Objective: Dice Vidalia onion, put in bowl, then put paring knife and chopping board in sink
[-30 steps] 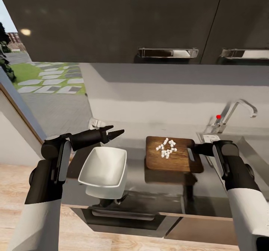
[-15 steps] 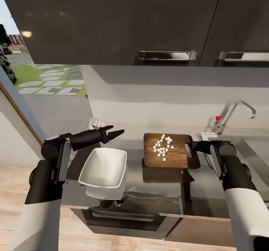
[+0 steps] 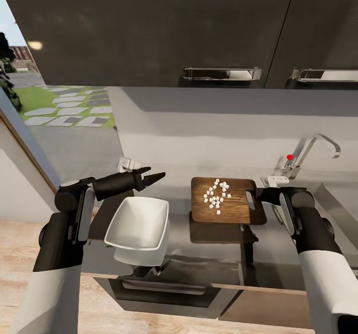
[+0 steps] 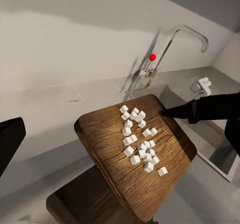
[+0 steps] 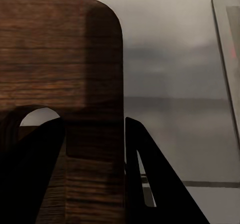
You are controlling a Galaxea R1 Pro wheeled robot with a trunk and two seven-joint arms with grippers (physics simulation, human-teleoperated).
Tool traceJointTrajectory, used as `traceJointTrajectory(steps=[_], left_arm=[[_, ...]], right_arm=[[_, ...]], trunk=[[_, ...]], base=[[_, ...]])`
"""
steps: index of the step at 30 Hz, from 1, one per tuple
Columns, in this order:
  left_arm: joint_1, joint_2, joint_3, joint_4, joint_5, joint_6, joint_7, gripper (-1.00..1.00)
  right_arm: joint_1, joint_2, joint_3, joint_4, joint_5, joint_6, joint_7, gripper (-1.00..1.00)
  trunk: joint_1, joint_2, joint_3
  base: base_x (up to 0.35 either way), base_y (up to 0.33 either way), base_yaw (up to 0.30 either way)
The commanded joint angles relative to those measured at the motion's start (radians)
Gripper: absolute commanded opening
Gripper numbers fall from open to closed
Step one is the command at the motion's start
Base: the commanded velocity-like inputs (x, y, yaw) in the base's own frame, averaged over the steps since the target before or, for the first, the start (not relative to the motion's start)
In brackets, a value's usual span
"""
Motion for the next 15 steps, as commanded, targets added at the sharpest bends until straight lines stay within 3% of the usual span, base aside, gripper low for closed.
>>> traceJointTrajectory(steps=[1,15], left_arm=[[-0.001,-0.001,0.002,0.000,0.003,0.009,-0.003,1.00],[-0.001,-0.001,0.001,0.000,0.003,0.009,-0.002,1.00]], right_arm=[[-0.001,0.000,-0.001,-0.001,0.010,0.004,0.009,-1.00],[-0.001,0.000,0.002,-0.001,0.010,0.003,0.009,-1.00]], trunk=[[0.001,-0.002,-0.002],[0.001,-0.002,-0.010]], base=[[0.000,0.000,0.000],[0.000,0.000,0.053]])
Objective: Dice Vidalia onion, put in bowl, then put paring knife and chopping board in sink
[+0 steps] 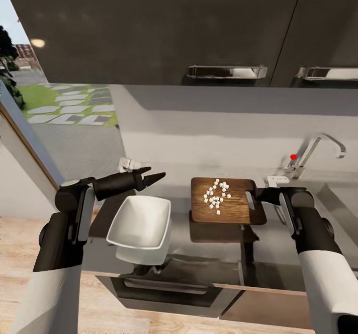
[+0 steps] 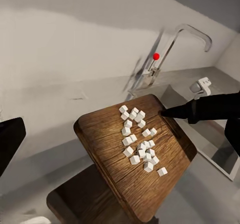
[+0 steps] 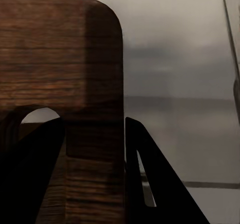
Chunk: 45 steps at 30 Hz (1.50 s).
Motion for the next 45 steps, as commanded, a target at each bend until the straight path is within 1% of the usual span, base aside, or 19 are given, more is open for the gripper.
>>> traceJointTrajectory(steps=[1,16,21,40,45], left_arm=[[-0.001,-0.001,0.002,0.000,0.003,0.009,-0.003,1.00],[-0.001,-0.001,0.001,0.000,0.003,0.009,-0.003,1.00],[-0.001,-0.001,0.001,0.000,0.003,0.009,-0.003,1.00],[-0.001,-0.001,0.001,0.001,0.003,0.007,-0.003,1.00],[-0.001,-0.002,0.001,0.001,0.003,0.007,-0.003,1.00]], right_arm=[[-0.001,0.000,-0.001,-0.001,0.010,0.004,0.009,-1.00],[-0.001,0.000,-0.001,-0.005,0.010,0.004,0.009,-1.00],[-0.001,0.000,-0.001,-0.033,0.010,0.004,0.009,-1.00],[-0.001,0.000,-0.001,-0.038,0.010,0.004,0.009,-1.00],[-0.001,0.000,0.000,-0.039,0.010,0.004,0.009,-1.00]], trunk=[[0.001,-0.002,-0.003],[0.001,-0.002,-0.008],[0.001,-0.002,-0.002],[0.001,-0.002,0.024],[0.001,-0.002,0.028]], base=[[0.000,0.000,0.065],[0.000,0.000,0.024],[0.000,0.000,0.000],[0.000,0.000,0.000],[0.000,0.000,0.115]])
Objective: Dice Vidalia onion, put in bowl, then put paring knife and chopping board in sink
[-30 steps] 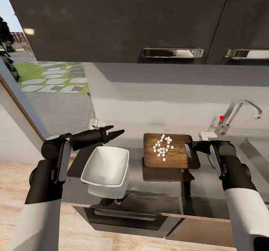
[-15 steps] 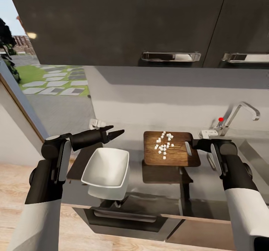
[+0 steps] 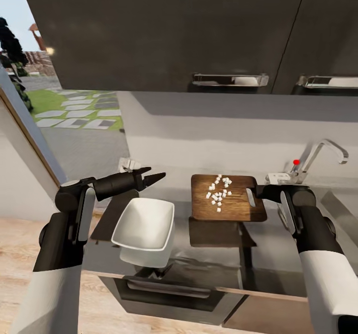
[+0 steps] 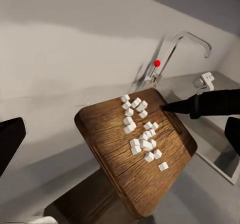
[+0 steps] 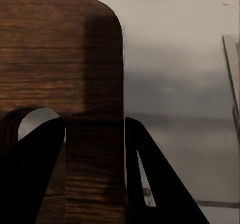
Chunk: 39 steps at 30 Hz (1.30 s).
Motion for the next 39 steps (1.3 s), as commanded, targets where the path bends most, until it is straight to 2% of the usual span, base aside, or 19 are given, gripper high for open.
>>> traceJointTrajectory(steps=[1,39], left_arm=[[-0.001,-0.001,0.002,0.000,0.003,0.009,-0.003,1.00],[-0.001,-0.002,0.002,0.000,0.003,0.009,-0.003,1.00]], right_arm=[[-0.001,0.000,-0.001,-0.001,0.009,0.004,0.009,-1.00],[-0.001,0.000,-0.001,-0.001,0.008,0.004,0.009,-1.00]], trunk=[[0.001,-0.002,-0.001],[0.001,-0.002,0.016]], base=[[0.000,0.000,0.178],[0.000,0.000,0.201]])
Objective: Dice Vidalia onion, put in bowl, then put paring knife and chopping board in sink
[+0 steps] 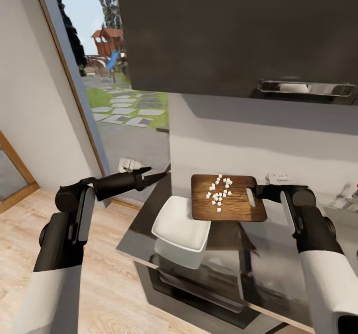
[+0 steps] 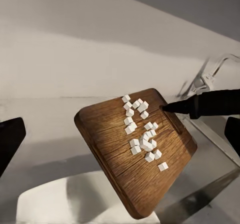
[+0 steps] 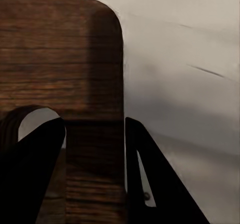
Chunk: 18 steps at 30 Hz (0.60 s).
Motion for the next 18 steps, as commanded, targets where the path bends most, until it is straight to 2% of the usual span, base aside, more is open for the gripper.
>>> traceJointTrajectory(steps=[1,18], left_arm=[[-0.001,-0.001,0.002,0.000,0.003,0.009,-0.003,1.00],[-0.001,-0.001,0.002,0.000,0.003,0.009,-0.003,1.00]], right_arm=[[-0.001,0.000,-0.001,-0.002,0.009,0.004,0.010,-1.00],[-0.001,0.000,0.000,-0.001,0.010,0.004,0.010,-1.00]], trunk=[[0.001,-0.002,-0.002],[0.001,-0.002,0.001]], base=[[0.000,0.000,0.204],[0.000,0.000,0.204]])
